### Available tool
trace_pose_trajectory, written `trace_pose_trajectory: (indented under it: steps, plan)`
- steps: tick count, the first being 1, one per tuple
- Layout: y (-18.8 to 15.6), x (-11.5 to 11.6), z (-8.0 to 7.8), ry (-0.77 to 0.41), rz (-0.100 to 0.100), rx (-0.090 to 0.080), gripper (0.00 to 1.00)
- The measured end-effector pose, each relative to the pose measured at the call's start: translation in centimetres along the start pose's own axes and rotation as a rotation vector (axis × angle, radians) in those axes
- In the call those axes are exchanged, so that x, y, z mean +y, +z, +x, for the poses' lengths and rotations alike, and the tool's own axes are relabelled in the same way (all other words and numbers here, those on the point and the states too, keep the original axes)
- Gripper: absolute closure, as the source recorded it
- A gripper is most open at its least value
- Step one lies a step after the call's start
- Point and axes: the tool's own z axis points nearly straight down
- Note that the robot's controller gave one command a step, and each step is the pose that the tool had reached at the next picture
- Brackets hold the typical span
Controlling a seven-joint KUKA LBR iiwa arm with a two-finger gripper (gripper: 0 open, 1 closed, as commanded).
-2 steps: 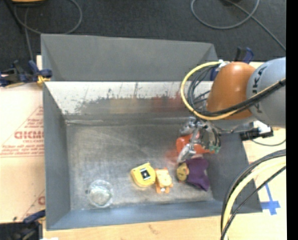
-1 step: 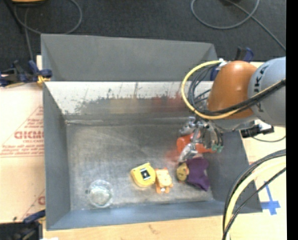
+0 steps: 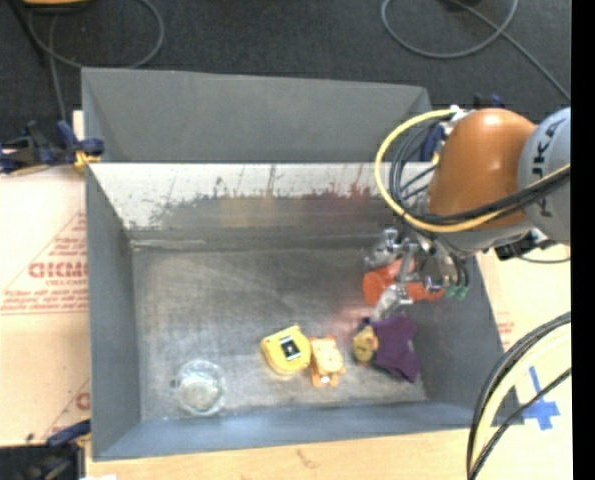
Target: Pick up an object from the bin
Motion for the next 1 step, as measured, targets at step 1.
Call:
trace_pose_trajectory:
  steps: [1]
  plan:
    - [-1.97,0.83,1.08,0.124,0.001,-0.012,1.00]
